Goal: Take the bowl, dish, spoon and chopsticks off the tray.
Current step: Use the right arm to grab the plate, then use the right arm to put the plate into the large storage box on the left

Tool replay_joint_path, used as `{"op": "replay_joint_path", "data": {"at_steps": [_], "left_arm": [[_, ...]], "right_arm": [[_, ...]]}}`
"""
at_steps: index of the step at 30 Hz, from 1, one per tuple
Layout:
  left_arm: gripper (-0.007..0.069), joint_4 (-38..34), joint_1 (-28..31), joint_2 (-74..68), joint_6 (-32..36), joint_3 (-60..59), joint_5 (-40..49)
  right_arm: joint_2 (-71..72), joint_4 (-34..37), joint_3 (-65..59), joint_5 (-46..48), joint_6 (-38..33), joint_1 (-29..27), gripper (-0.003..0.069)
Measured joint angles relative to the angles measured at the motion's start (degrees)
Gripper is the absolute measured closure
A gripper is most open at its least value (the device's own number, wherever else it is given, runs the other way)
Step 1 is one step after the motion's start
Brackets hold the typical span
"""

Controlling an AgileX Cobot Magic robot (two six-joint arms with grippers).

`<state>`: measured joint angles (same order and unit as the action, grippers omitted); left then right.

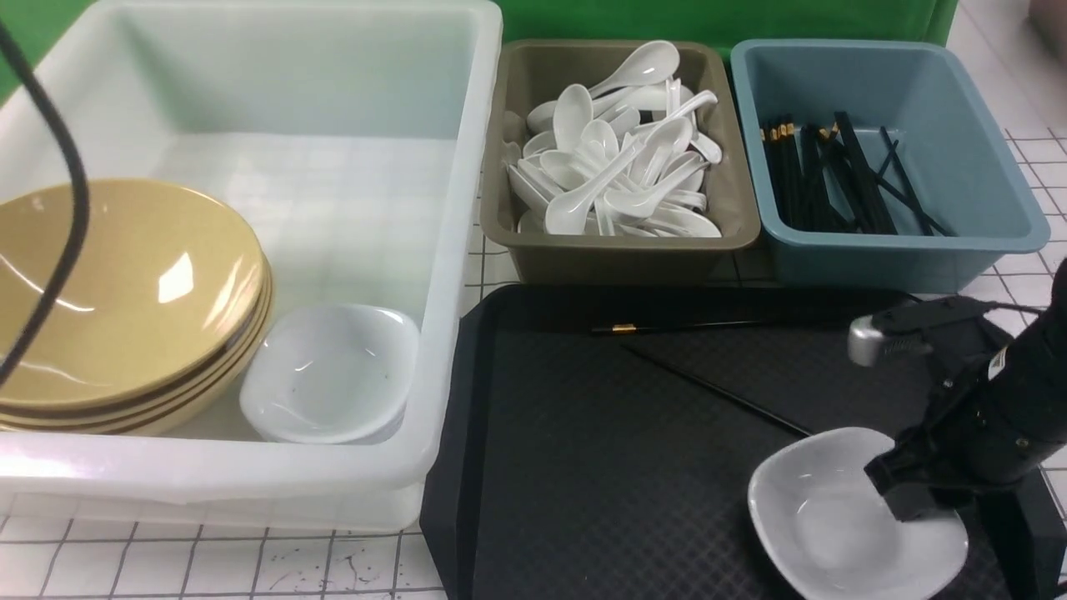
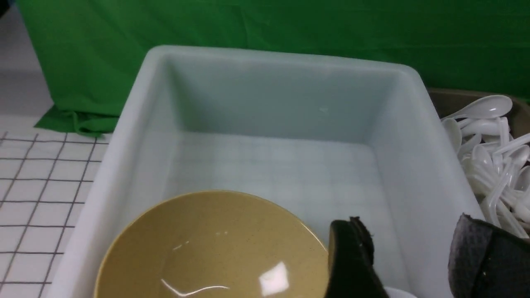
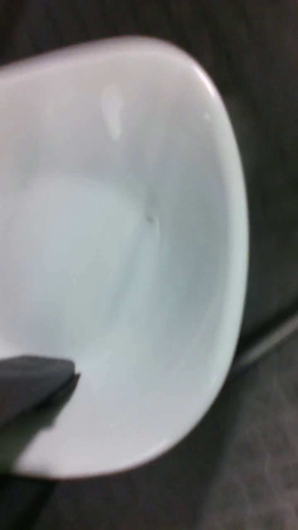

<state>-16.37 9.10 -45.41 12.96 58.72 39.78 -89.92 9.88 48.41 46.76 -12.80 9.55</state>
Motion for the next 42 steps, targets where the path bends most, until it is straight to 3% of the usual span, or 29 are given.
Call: {"op": "replay_joint_path", "data": {"at_steps": [4,7,12,15,19,23,27,32,38,42], "left_arm": [[0.0435,2.51,0.00,6.32,-1.79,-3.64,0.37],[0.0459,3.55,0.00,8.51,-2.51,-5.46,0.42],[0.0492,5.09,0.00,11.48,-2.76,-12.40,-0.67],[0.0494,5.09,0.00,11.50,-2.76,-15.47,-2.01],[0.0494,5.04,0.00,11.50,-2.86,-17.59,-3.62],[0.0494,4.52,-0.06,11.50,-3.31,-18.79,-5.15],[0.0494,3.25,-0.28,11.50,-3.92,-19.40,-5.66],[0.0494,2.87,-0.28,11.50,-3.97,-19.66,-5.71],[0.0494,2.61,-0.28,11.50,-4.18,-19.66,-6.49],[0.0494,2.55,-0.28,11.50,-4.18,-19.66,-6.19]], "right_arm": [[5.83,-0.31,5.01,7.14,-0.64,0.38,0.0587],[9.00,-1.32,9.37,10.27,0.43,1.41,0.0589],[11.26,-1.15,27.17,7.79,1.41,15.70,0.0589],[5.37,-0.58,37.58,1.30,1.42,26.25,0.0589],[-7.20,-4.09,50.99,0.27,4.36,33.39,0.0589],[-24.51,-12.87,69.81,9.21,13.38,35.96,0.0589],[-35.52,-14.41,83.36,16.84,19.00,36.09,0.0587],[-41.95,-14.69,88.23,19.83,22.70,36.80,0.0534],[-42.45,-14.31,88.59,20.47,24.42,38.18,0.0335],[-37.56,-12.02,85.04,21.93,18.74,37.91,0.0249]]}}
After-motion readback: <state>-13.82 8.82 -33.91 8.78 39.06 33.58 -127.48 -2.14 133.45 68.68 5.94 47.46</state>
